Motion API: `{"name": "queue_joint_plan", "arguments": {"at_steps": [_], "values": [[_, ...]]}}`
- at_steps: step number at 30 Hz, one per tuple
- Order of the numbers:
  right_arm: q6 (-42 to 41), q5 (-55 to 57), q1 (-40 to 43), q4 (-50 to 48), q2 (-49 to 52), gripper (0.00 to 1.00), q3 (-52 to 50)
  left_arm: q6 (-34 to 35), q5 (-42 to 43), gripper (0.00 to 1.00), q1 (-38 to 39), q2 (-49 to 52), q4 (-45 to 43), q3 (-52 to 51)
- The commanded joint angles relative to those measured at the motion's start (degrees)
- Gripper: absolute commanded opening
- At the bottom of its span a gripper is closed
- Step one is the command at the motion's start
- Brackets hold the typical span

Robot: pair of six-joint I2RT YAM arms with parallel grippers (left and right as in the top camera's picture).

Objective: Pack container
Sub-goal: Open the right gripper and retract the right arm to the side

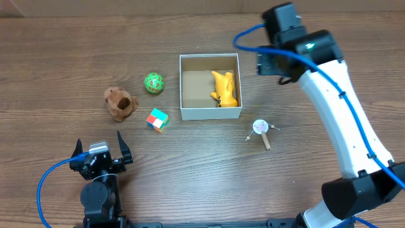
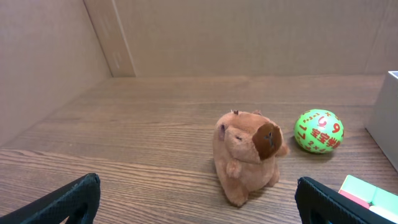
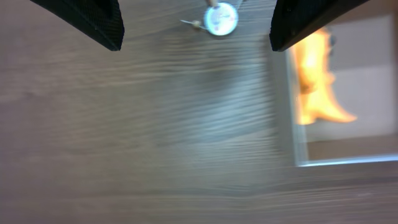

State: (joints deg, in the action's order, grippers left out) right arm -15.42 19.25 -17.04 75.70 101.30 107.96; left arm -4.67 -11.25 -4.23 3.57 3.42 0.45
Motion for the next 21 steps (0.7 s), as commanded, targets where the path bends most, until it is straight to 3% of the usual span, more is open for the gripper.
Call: {"name": "queue_joint_plan", "arguments": {"at_steps": [1,9,13,16,21], "values": [[-1.3,1.1,5.6,2.9,-0.3,0.79,0.8,-0.7,-0.5,1.00,0.0,0.1,-0.2,-0.2],[-0.8,-3.0,15.1,4.8,-0.3,0.81,0.7,-0.7,-0.5,1.00,0.0,0.1,-0.2,-0.2],[-0.7,-3.5,18.6,4.4,-0.2,0.87,0.7,-0.7,-0.5,1.00,0.0,0.1,-0.2,-0.2],[-0.7,-3.5,19.4,5.1,-0.2,1.00,0.7,-0.7,-0.5,1.00,0.0,0.1,-0.2,-0.2],[-0.7,-3.5,19.4,5.8,-0.2,1.00,0.7,-0.7,-0.5,1.00,0.0,0.1,-0.2,-0.2]]}}
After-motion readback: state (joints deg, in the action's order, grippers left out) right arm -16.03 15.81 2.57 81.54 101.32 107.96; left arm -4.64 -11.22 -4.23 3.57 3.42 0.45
